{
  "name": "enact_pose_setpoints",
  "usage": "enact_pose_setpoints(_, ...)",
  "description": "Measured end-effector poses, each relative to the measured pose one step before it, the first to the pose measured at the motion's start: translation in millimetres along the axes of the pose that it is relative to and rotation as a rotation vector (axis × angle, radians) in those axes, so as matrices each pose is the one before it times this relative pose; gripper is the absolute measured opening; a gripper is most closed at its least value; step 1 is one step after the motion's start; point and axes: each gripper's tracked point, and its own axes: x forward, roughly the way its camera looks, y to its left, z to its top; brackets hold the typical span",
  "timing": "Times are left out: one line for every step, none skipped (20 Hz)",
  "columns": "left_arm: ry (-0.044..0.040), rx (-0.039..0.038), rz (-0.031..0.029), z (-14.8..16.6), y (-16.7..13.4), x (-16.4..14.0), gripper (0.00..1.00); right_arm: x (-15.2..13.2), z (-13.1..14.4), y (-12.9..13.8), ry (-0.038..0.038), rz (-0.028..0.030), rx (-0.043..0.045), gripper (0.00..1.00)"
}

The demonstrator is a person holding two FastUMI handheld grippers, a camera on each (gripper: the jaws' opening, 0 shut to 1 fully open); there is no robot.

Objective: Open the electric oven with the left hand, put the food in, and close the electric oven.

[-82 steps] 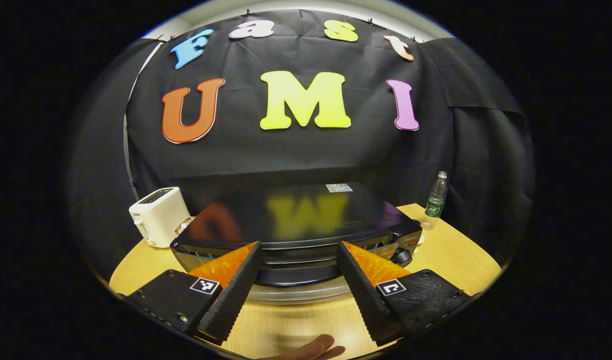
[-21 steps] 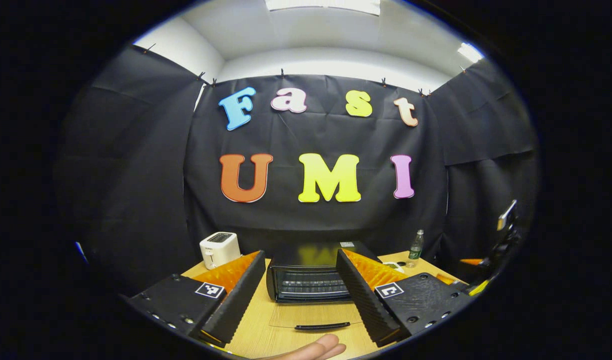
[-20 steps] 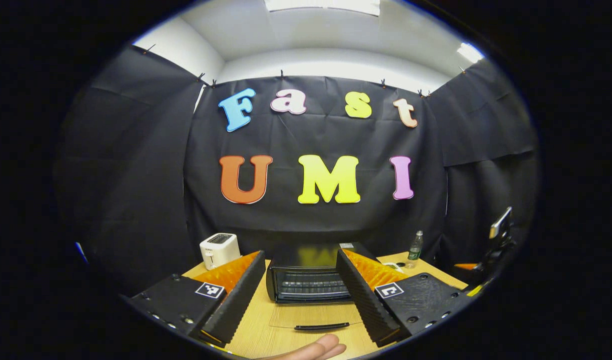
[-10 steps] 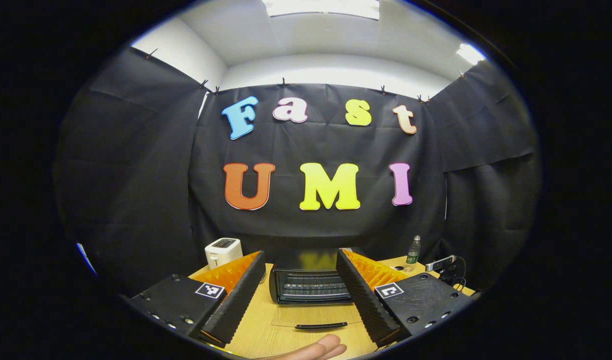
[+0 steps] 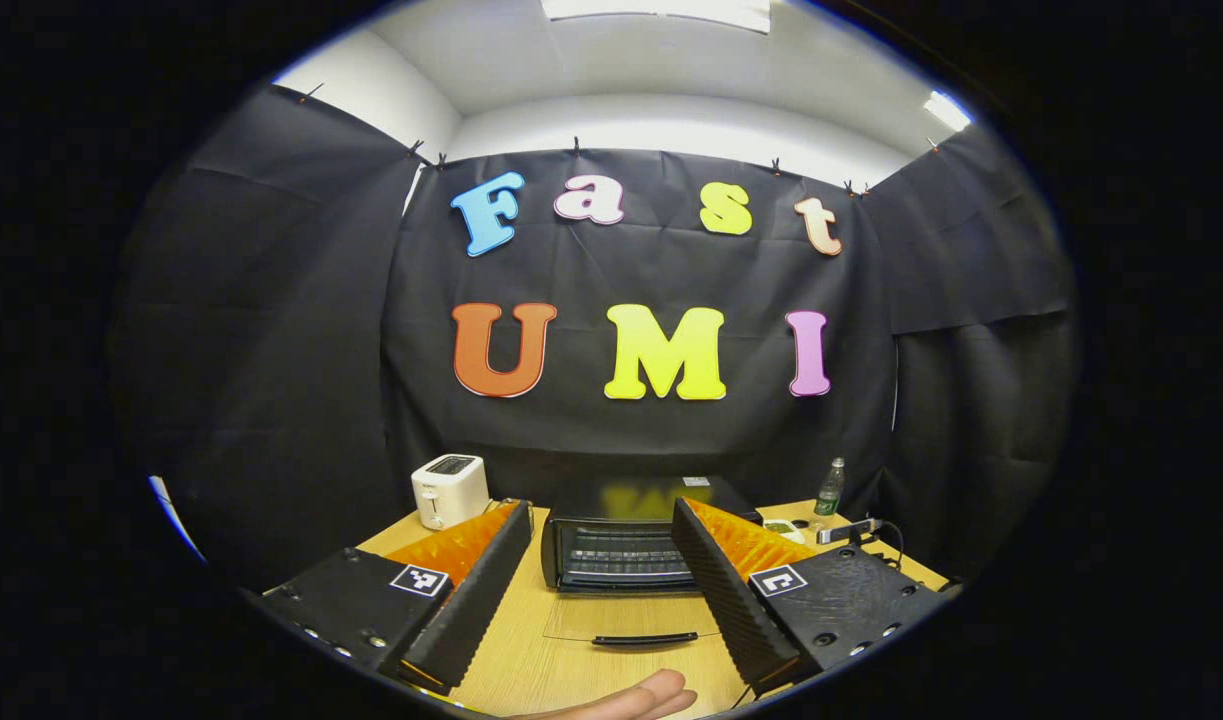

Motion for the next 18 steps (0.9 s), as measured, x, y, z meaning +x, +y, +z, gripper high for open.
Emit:
enact_pose_setpoints(-0.00011, -0.0012, -0.00238, -0.74, 0.0, -0.49, 0.84, 2.15, -2.68, -1.12, -0.00023, -0.00537, 0.00228, 0.98)
enact_pose_setpoints(0.00021, 0.00135, -0.00494, -1.41, -1.48, -0.67, 0.84, 0.49, 0.31, 0.71, 0.00169, 0.00715, 0.00347, 0.89)
enact_pose_setpoints(-0.00093, 0.0046, -0.00426, -1.02, -0.57, -0.88, 0.84, -4.37, -2.39, 1.8, 0.00215, 0.00995, 0.01306, 0.91)
enact_pose_setpoints(-0.00004, 0.00498, 0.00127, -0.2, 0.62, -0.72, 0.84, -4.93, 0.2, 0.04, -0.00631, 0.00533, 0.01437, 0.87)
enact_pose_setpoints(0.00096, 0.00424, 0.00245, -0.74, 1.14, 0.2, 0.84, -4.74, 3.87, 0.27, -0.01294, 0.00245, 0.00426, 0.87)
enact_pose_setpoints(0.001, 0.00284, 0.00058, -1.37, -0.02, -0.15, 0.94, -4.6, 3.31, 0.48, -0.01357, 0.00035, -0.00292, 0.85)
enact_pose_setpoints(0.00319, 0.00052, 0.00004, -1.2, 1.21, 0.98, 0.94, -6.01, 5.27, 1.51, -0.01583, 0.00149, -0.00327, 0.84)
enact_pose_setpoints(0.00192, -0.00212, 0.00035, -0.84, 0.24, -0.69, 0.94, -5.63, 4.47, 3.54, -0.01444, 0.00904, -0.0003, 0.8)
enact_pose_setpoints(0.00017, -0.00326, -0.00004, -0.41, 1.06, 0.3, 0.84, -4.99, 3.73, 7.89, -0.01054, 0.02471, 0.00406, 0.8)
enact_pose_setpoints(0.0007, -0.00348, 0.00047, -0.87, 1.83, 0.6, 0.84, -5.86, 1.35, 11.1, -0.00664, 0.03329, 0.00819, 0.8)
enact_pose_setpoints(0.00134, -0.00327, 0.00247, -0.17, 1.34, -0.46, 0.84, -3.43, 0.93, 9.49, -0.0015, 0.02922, 0.01455, 0.79)
enact_pose_setpoints(0.00227, -0.00385, 0.00453, -0.84, 3.52, -0.95, 0.84, -2.03, 1.06, 7.87, -0.00013, 0.02281, 0.01812, 0.75)
enact_pose_setpoints(-0.00089, -0.00357, 0.00337, -0.02, 3.13, -0.74, 0.84, -0.43, 0.3, 7.99, 0.00104, 0.01969, 0.02069, 0.77)
enact_pose_setpoints(-0.00212, -0.00238, 0.00217, 0.66, 1.81, -0.55, 0.94, -0.33, 1.45, 10.2, -0.00167, 0.02493, 0.02445, 0.76)
enact_pose_setpoints(-0.0044, -0.00129, 0.00175, 0.92, 2.49, -0.57, 0.94, 0.4, 1.76, 10.85, -0.01335, 0.03006, 0.03148, 0.76)
enact_pose_setpoints(-0.00404, -0.00115, 0.0012, 0.58, 1.94, -1.78, 0.94, 0.3, 5.05, 14.22, -0.02579, 0.03965, 0.04536, 0.76)
enact_pose_setpoints(-0.0027, 0.0011, -0.00141, 0.64, 2.08, -1.91, 0.93, 2.49, 3.55, 12.93, -0.02434, 0.03254, 0.04816, 0.72)
enact_pose_setpoints(-0.00592, 0.00463, -0.00078, 0.42, 2.08, -0.75, 0.84, 1.69, 0.3, 9.23, -0.00572, 0.02236, 0.04859, 0.75)
